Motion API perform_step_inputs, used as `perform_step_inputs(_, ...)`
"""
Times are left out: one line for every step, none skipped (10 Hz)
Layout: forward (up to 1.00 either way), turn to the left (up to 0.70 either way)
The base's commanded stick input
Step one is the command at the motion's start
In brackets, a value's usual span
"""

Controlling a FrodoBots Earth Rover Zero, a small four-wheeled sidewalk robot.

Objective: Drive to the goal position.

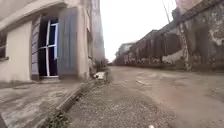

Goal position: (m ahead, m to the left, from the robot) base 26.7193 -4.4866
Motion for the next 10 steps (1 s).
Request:
perform_step_inputs(0.0,0.0)
perform_step_inputs(0.0,0.0)
perform_step_inputs(0.0,0.0)
perform_step_inputs(0.0,0.0)
perform_step_inputs(0.01,0.0)
perform_step_inputs(0.5,-0.5)
perform_step_inputs(0.5,-0.5)
perform_step_inputs(0.5,-0.5)
perform_step_inputs(0.5,-0.5)
perform_step_inputs(0.5,-0.5)
